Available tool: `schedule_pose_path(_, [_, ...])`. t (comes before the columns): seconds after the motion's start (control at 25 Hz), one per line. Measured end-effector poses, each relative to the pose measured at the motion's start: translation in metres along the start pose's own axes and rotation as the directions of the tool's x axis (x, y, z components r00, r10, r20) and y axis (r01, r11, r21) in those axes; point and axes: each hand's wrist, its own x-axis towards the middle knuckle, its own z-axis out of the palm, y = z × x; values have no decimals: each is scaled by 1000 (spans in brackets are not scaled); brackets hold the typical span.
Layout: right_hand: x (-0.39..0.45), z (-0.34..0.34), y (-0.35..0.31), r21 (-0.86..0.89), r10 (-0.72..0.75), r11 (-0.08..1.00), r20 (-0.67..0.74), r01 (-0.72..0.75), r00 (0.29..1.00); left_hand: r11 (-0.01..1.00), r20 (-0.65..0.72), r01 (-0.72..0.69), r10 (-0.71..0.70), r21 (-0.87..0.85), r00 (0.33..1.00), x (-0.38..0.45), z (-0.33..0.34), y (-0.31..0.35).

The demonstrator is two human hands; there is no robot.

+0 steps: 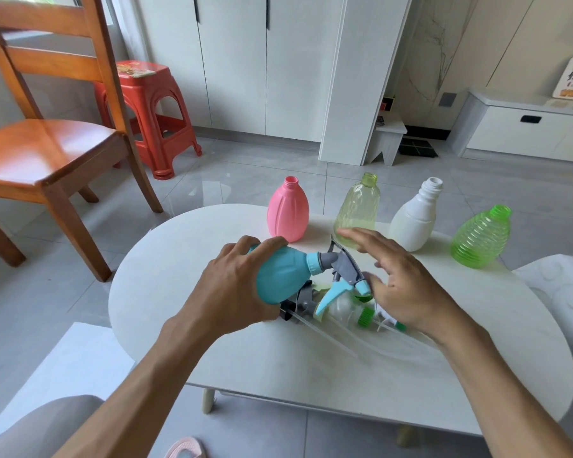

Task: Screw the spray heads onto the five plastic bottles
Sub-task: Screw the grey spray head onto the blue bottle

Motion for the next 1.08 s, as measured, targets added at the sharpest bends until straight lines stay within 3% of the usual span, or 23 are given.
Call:
schedule_pose_path(0.08, [1, -4, 1, -107, -222, 969, 28, 223, 975, 999, 22, 11, -10, -52, 1000, 0, -2, -2])
schedule_pose_path(0.24, [2, -2, 0, -172, -291, 947, -101, 272, 951, 988, 87, 6, 7, -155, 996, -1, -2, 1])
schedule_pose_path(0.4, [4, 0, -2, 42, -267, 960, -144, 275, 953, 972, 119, -2, 31, -237, 992, -3, -3, 6])
schedule_pose_path(0.48, [6, 4, -1, 274, -122, 944, -232, 185, 965, 914, 167, 43, 28, -404, 986, -4, -3, 11])
schedule_pose_path(0.52, [6, 7, -3, 505, 20, 856, -242, 108, 970, 856, 207, 96, 13, -508, 978, -4, -3, 15])
schedule_pose_path(0.6, [6, 19, -10, 829, 209, 557, -85, -47, 974, 709, 321, 216, 15, -672, 947, -3, -3, 23])
schedule_pose_path(0.68, [4, 35, -15, 909, 187, 380, 107, -173, 976, 563, 413, 298, 85, -771, 907, -1, -3, 27])
schedule_pose_path(0.76, [1, 45, -20, 942, 112, 256, 195, -217, 974, 459, 470, 350, 176, -816, 865, 0, -5, 28])
schedule_pose_path(0.92, [1, 42, -24, 972, -16, 142, 191, -187, 981, 376, 524, 407, 296, -832, 798, -2, -5, 26])
schedule_pose_path(1.08, [5, 35, -27, 965, -19, 208, 170, -162, 985, 417, 428, 304, 246, -857, 870, -5, -2, 31])
